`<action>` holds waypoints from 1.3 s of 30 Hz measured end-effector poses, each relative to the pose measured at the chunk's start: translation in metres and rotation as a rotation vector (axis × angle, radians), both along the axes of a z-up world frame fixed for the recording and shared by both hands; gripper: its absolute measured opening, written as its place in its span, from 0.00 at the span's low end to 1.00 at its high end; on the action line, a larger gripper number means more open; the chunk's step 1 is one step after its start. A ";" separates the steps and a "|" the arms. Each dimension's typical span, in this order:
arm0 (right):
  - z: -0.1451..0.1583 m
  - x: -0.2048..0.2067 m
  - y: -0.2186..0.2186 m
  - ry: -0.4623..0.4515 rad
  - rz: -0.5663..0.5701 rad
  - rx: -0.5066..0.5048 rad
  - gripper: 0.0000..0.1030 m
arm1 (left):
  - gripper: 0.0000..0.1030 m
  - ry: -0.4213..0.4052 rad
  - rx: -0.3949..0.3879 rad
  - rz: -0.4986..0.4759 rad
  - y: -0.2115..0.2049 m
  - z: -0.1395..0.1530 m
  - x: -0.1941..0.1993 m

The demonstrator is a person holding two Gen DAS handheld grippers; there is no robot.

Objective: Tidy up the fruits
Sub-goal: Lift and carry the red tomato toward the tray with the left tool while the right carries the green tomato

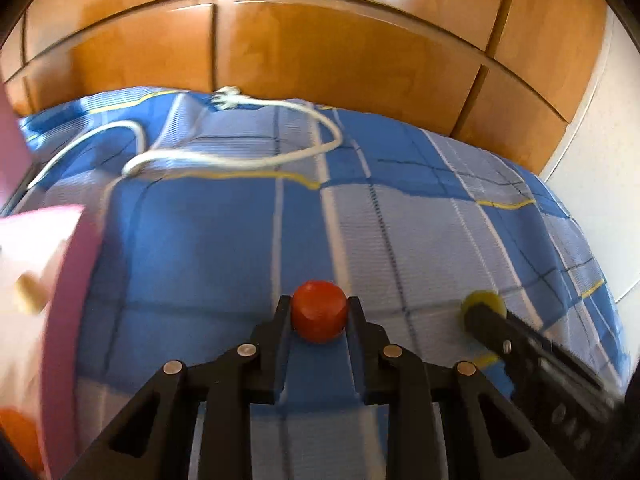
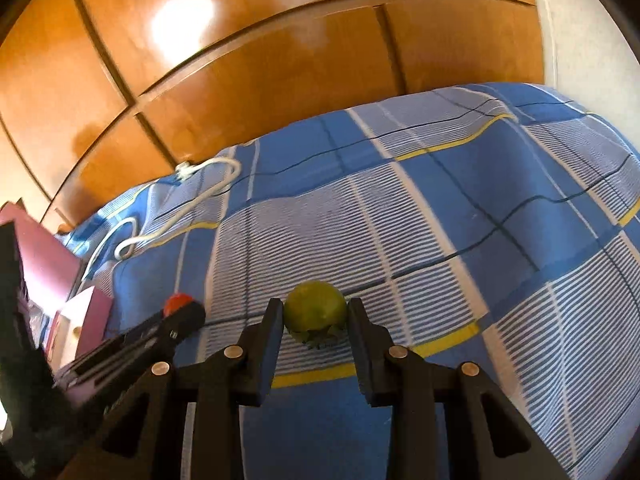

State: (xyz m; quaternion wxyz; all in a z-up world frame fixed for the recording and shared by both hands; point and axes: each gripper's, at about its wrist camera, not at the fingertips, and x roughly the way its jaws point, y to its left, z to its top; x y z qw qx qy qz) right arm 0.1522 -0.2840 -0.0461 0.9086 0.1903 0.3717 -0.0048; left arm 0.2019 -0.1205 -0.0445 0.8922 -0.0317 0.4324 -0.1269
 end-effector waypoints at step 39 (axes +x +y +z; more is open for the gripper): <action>-0.002 -0.077 0.076 0.140 0.141 -0.085 0.33 | 0.27 -0.136 0.005 0.097 0.060 -0.008 -0.160</action>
